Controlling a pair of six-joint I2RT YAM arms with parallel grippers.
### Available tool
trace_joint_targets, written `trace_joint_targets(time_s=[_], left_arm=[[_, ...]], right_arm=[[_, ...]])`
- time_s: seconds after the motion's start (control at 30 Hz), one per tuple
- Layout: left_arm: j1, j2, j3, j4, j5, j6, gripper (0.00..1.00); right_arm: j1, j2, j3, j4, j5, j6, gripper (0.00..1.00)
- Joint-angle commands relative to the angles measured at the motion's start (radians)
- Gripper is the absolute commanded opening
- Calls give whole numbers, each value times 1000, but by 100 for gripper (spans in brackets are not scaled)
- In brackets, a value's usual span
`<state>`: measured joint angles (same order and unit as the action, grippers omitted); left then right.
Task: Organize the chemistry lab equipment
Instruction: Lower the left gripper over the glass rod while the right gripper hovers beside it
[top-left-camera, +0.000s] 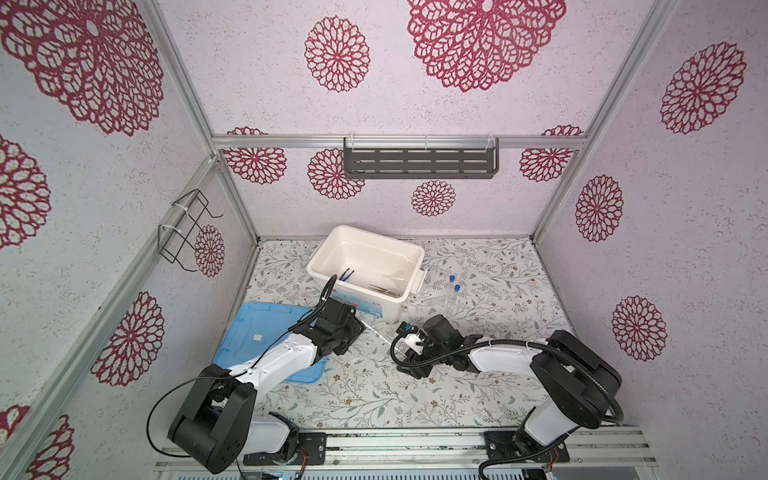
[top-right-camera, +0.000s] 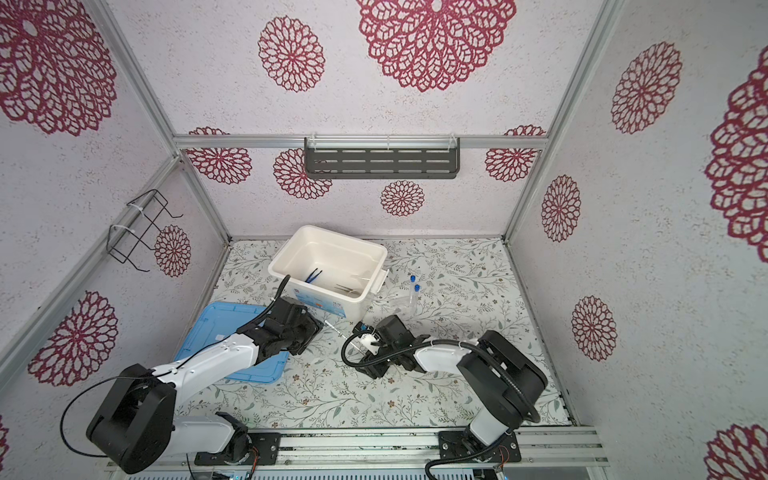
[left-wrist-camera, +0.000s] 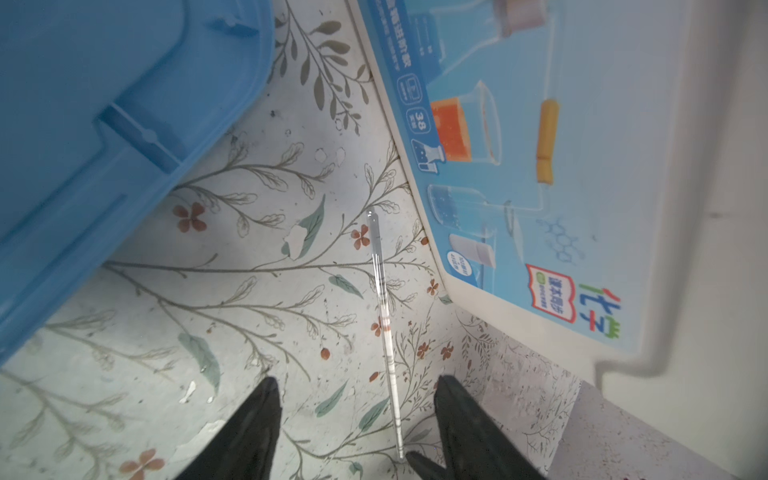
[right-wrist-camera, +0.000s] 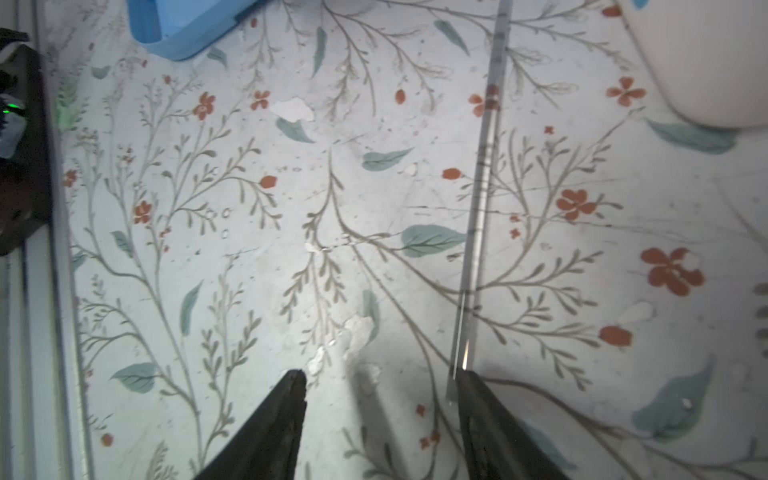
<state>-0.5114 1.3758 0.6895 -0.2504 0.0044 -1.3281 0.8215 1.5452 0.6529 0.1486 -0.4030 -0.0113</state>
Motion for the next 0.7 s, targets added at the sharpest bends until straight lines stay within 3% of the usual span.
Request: trace_joint_targets(time_s=[0.0,0.3,0.4,0.67], left_arm=[[-29,28,36,-39,-38,8,61],[-126,80,112,-263,-86,30,55],[-151,102,155,-331,-100,17,48],[-192,165,271,-476,-137,-27,50]], right_arm=[[5,-126,-15,35,-36,69,62],[-3,-405,-9,-131,168,83,65],[-10,-435,11,-189,182,81,65],[-12,-494,37,-248,196,56,66]])
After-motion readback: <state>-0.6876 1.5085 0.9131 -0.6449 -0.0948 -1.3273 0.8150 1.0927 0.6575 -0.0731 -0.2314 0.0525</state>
